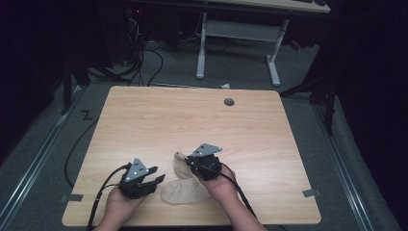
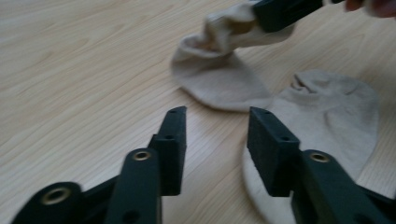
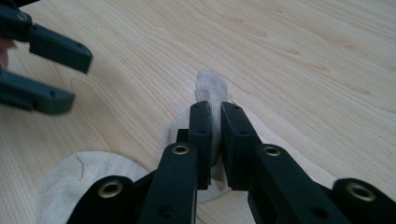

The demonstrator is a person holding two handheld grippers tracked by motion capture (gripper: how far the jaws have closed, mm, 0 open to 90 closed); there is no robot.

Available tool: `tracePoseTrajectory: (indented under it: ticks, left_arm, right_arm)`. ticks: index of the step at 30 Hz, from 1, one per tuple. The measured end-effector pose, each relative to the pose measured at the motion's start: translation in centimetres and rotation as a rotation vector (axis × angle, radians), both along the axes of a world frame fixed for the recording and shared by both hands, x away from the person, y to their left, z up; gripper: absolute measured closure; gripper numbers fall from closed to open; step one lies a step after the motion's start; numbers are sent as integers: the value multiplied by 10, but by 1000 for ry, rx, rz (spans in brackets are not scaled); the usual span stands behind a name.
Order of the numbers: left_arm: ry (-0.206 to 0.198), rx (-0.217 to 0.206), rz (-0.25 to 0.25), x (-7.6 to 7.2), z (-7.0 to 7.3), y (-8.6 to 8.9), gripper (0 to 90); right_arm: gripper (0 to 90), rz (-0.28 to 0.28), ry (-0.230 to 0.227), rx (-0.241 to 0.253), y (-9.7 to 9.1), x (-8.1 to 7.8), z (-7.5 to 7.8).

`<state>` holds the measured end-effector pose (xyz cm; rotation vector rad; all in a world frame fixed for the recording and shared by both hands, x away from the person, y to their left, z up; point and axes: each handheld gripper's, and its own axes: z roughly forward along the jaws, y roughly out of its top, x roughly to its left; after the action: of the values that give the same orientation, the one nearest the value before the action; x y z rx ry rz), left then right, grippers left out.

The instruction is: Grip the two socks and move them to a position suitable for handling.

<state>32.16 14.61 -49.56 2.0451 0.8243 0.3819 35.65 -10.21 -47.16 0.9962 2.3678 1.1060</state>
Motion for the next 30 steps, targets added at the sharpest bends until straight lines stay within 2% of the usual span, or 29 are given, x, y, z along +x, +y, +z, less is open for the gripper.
tracePoseTrajectory:
  ticks: [1, 2, 3, 4, 5, 8, 11, 12, 14, 15, 16, 17, 18, 20, 22, 30]
  left_arm:
    - [-20, 22, -17, 2, -1, -13, 607]
    - [-13, 20, -18, 6, -2, -18, 617]
    - [8, 4, -24, 11, -4, -22, 626]
    - [8, 4, -24, 11, -4, -22, 642]
    - [38, -26, -21, 20, -9, -31, 655]
    - [48, -27, -23, 28, -12, -40, 702]
    - [80, -24, -29, 39, -19, -52, 748]
    - [103, -4, -42, 42, -23, -59, 776]
    - [106, 12, -50, 43, -25, -61, 814]
    - [116, 38, -59, 44, -27, -64, 832]
    - [116, 38, -59, 44, -27, -64, 845]
    - [120, 63, -63, 43, -29, -66, 845]
    - [113, 104, -60, 43, -31, -66, 853]
    - [111, 106, -57, 43, -31, -65, 856]
    - [101, 129, -30, 45, -30, -58, 858]
    - [94, 132, 46, 54, -31, -34, 855]
  right_arm:
    - [834, 0, 4, 3, 0, 1, -1]
    - [835, -2, 3, 2, 0, 2, -2]
    - [836, -5, 11, 11, 0, 3, -3]
    - [835, -9, 20, 14, 1, 5, -4]
    - [835, -10, 21, 19, 1, 6, -5]
    - [835, -12, 28, 26, 2, 9, -7]
    - [835, -14, 30, 30, 2, 11, -9]
    - [835, -14, 28, 30, 2, 12, -9]
    - [835, -16, 28, 31, 2, 12, -9]
    - [835, -19, 26, 35, 1, 13, -9]
    - [835, -19, 26, 35, 1, 13, -9]
    - [835, -21, 25, 35, 0, 13, -9]
    - [834, -27, 19, 33, -1, 14, -8]
    - [834, -38, 17, 33, -4, 15, -8]
    - [833, -54, 17, 29, -9, 17, -8]
    - [834, -103, 31, 27, -23, 23, -14]
